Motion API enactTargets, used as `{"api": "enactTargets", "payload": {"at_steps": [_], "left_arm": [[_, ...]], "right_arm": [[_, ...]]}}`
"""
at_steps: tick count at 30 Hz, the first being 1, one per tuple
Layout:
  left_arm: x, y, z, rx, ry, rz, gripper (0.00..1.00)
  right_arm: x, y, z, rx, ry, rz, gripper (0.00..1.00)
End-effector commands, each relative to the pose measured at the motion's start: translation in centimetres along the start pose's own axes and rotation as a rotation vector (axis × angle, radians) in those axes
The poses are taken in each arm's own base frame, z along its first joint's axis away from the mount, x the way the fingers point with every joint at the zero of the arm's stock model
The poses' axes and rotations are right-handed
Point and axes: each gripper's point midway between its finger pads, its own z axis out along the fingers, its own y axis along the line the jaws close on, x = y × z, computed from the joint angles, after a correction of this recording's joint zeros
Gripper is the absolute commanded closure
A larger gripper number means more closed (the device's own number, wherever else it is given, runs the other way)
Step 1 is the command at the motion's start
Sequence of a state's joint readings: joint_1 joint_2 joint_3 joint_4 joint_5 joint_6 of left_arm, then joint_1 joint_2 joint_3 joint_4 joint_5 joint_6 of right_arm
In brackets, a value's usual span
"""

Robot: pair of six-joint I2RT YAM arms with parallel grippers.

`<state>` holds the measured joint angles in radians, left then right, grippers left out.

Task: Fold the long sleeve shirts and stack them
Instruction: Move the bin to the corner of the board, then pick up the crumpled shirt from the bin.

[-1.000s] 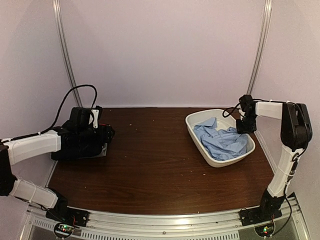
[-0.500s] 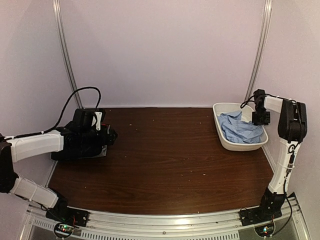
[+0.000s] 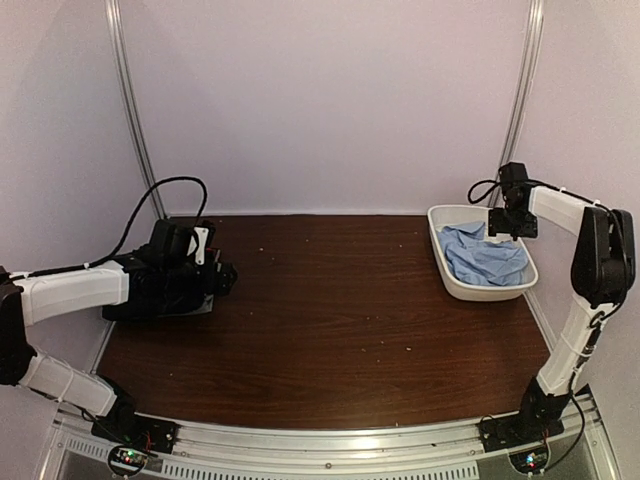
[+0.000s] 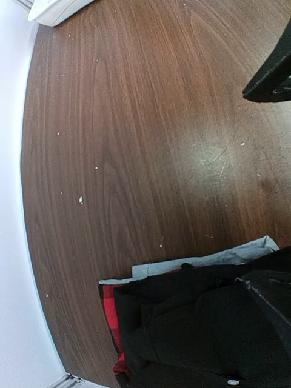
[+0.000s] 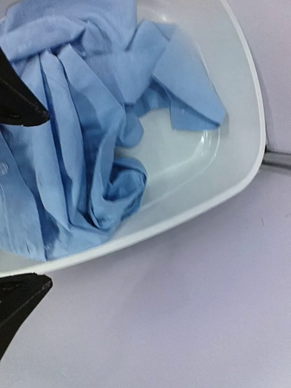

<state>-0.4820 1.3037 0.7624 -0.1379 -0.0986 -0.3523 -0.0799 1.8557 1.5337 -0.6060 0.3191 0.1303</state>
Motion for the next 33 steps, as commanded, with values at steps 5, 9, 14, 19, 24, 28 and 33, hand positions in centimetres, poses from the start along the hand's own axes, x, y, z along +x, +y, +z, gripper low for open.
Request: {"api": "enactTargets", "payload": {"at_steps": [5,9,14,19,24,28,33], "left_arm": [[-1.1,-0.6,-0.3,-0.002,-0.023,0.013,0.02],[-0.8,-0.8,-0.1,0.000,-0.013,0.014,0.02],[-0.7,-1.2,0.1,0.004,-0.006,0.024,0.02],[-0.7,-1.0,-0.1,-0.008,-0.009,0.029,0.02],[-0.5,-0.9,0.0,-0.015,-0.004,0.033,0.02],[-0.3,-0.9,0.1,-0.020,0.003,0.034,0.02],[-0.4,-0.9,0.1,-0.020,-0.001,0.034,0.02]], "right_arm": [[10.1,7.9,-4.6,-0.186,0.108,-0.135,0.00],[13.2,8.7,-3.5,-0.199,0.161,-0.152,0.00],[13.3,7.5,0.2,-0.100,0.210,-0.167,0.13],[11.1,6.1,3.4,-0.032,0.210,-0.152,0.34],[7.4,5.1,4.3,-0.017,0.157,-0.112,0.43],[4.8,4.9,3.1,-0.058,0.101,-0.085,0.56],[2.6,5.3,-0.4,-0.155,0.011,-0.047,0.78]]}}
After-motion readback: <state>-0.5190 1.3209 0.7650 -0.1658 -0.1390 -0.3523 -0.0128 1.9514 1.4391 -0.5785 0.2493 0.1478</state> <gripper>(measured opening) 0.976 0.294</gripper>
